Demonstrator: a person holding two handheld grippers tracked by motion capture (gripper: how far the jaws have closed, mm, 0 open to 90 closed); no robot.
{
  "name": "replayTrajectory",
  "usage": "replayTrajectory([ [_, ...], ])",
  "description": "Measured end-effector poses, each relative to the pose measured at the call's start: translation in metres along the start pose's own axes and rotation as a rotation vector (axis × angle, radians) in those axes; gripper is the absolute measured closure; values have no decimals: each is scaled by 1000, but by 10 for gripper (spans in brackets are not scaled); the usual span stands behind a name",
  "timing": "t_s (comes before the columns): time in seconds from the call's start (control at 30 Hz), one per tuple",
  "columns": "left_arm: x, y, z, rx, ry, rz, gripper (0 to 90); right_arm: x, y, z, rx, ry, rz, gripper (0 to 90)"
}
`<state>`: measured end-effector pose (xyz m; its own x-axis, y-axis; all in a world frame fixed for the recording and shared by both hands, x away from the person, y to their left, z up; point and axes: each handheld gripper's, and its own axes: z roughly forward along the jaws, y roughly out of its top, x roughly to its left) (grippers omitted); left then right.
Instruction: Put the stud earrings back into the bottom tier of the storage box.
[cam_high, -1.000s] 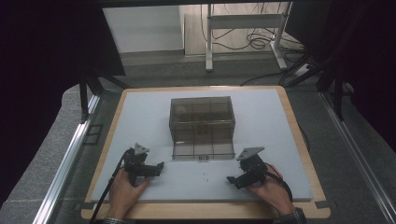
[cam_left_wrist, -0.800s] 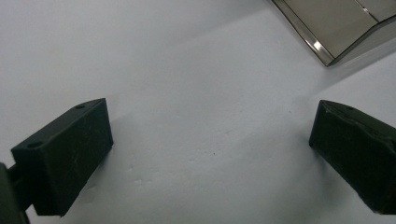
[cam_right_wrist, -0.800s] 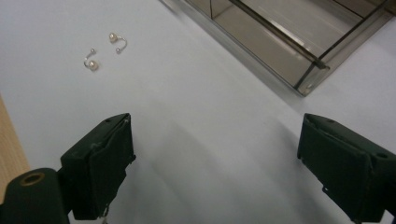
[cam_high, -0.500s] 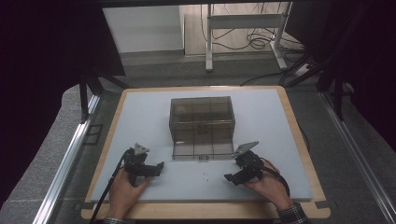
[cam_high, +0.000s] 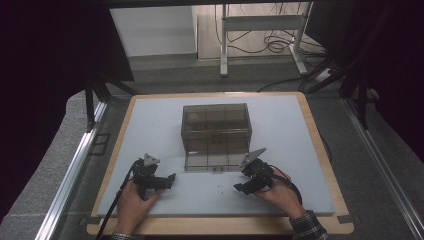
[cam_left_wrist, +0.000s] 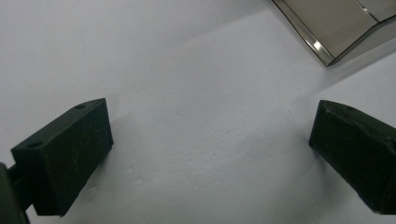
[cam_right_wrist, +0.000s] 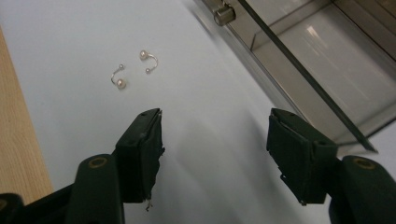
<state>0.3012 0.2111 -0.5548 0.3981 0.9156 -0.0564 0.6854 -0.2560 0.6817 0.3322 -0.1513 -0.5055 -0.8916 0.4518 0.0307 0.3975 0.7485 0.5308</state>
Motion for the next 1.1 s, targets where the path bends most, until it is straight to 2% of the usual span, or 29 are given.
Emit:
replayTrajectory([
  [0.33,0,0,0,-1,0,0,0,3,13,6,18,36,-12,429],
  [0.63,0,0,0,-1,0,0,0,4,23,11,17,74,2,433],
  [1.1,0,0,0,-5,1,-5,0,15,42,22,62,100,-89,645],
])
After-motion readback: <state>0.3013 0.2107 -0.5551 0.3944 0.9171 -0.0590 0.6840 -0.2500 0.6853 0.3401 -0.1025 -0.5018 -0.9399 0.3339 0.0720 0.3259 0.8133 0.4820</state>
